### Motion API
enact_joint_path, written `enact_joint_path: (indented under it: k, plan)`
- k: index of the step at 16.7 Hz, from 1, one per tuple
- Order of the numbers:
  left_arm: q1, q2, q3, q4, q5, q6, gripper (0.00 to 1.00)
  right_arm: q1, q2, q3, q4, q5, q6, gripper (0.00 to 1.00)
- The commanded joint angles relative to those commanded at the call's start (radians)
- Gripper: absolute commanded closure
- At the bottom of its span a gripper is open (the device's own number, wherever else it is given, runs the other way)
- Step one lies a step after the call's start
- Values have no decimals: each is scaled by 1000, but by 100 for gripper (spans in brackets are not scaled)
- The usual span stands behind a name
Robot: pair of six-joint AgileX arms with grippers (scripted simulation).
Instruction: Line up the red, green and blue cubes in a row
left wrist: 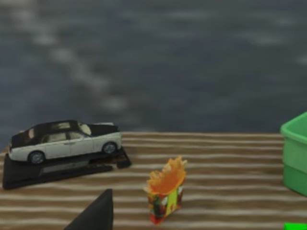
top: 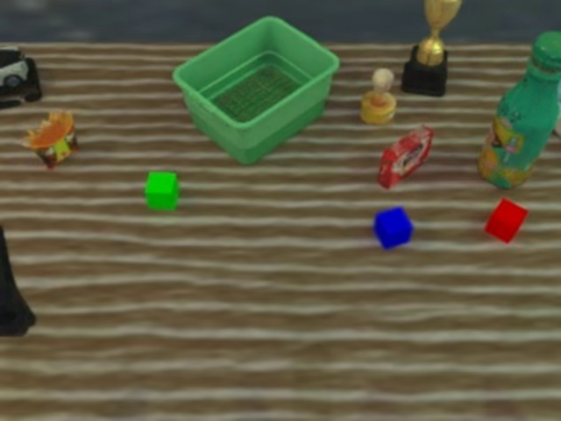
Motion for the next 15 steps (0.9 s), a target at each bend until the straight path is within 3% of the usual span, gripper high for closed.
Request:
enact_joint_path:
  k: [7, 15]
  plan:
    - [0, 0, 0, 0, 0, 0, 0, 16, 156, 150, -97, -2, -67, 0]
    - [0, 0, 0, 0, 0, 0, 0, 64, 914, 726, -474, 1, -319, 0]
